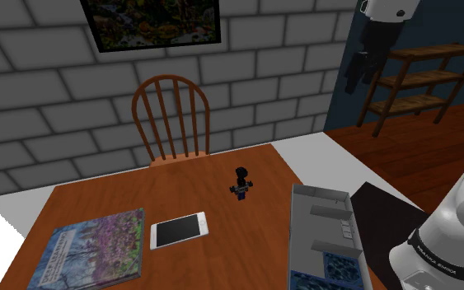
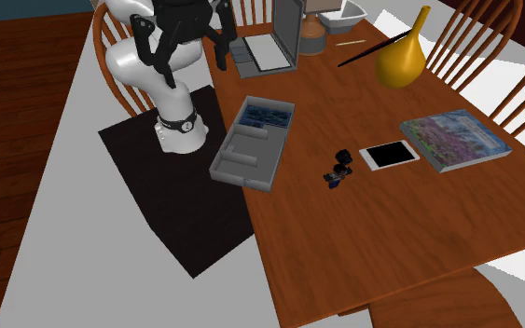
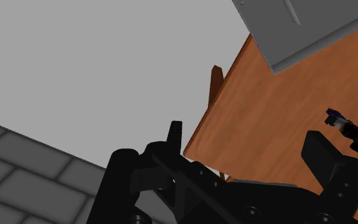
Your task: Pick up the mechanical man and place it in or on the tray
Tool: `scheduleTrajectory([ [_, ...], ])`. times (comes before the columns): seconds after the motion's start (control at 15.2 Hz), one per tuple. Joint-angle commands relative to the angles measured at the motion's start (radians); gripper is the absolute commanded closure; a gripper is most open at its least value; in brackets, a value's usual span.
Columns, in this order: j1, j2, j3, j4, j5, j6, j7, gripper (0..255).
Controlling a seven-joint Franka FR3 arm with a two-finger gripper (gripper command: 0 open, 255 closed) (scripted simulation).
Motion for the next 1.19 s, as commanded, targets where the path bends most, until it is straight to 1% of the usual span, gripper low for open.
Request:
scheduleTrajectory([
  [0.0, 0.000, 0.000, 0.000, 0.000, 0.000, 0.000, 0.000, 0],
  [0.33, 0.027, 0.099, 0.074, -0.028, 0.048, 0.101, 0.097, 0],
  [0.59, 0.047, 0.199, 0.131, -0.028, 0.080, 0.182, 0.171, 0],
  [1.12, 0.078, 0.443, 0.239, 0.032, 0.112, 0.331, 0.318, 0],
])
